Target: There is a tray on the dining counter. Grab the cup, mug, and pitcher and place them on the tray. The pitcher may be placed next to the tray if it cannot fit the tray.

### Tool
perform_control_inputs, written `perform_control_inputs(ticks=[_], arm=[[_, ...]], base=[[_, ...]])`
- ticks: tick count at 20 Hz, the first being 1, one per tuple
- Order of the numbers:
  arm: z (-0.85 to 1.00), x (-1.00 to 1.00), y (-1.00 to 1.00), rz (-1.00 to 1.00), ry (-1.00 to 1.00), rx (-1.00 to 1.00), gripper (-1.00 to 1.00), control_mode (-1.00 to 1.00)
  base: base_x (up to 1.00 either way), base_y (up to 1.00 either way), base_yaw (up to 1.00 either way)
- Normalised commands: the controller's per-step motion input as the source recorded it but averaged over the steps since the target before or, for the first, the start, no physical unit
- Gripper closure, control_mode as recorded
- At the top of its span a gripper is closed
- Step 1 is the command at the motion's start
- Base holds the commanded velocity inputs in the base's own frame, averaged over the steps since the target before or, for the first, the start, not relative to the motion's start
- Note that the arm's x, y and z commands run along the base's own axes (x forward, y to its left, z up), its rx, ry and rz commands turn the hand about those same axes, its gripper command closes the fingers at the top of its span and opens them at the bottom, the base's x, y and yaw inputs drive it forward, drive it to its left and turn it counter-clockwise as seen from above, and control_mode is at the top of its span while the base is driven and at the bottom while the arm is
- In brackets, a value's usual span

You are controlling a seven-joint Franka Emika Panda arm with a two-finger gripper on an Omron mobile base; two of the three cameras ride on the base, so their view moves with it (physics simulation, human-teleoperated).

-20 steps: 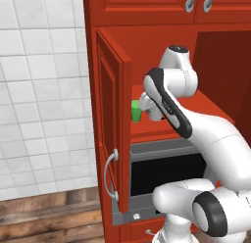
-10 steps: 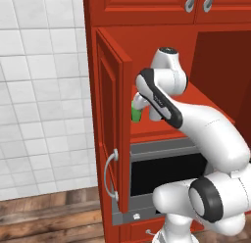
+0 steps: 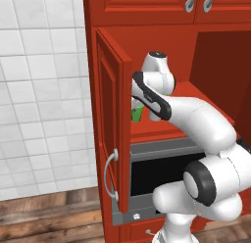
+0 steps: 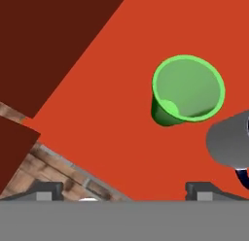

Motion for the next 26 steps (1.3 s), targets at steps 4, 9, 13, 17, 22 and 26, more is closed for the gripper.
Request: perform_control_inputs(ticks=[4,9,13,17,22,26], arm=[[-0.22,0.41,0.20,0.00,0.00,-0.04,-1.00,-1.00],[-0.15,0.36,0.17,0.00,0.00,-0.05,-1.00,-1.00],[-0.09,0.29,0.07,0.00,0.00,-0.06,-1.00,-1.00],[-0.09,0.29,0.01,0.00,0.00,-0.04,-1.00,-1.00],[-0.14,0.29,0.00,0.00,0.02,-0.03,-1.00,-1.00],[-0.15,0.30,0.00,0.00,0.02,-0.02,-1.00,-1.00]], base=[[0.00,0.00,0.00],[0.00,0.00,0.00],[0.00,0.00,0.00],[0.00,0.00,0.00],[0.00,0.00,0.00],[0.00,0.00,0.00]])
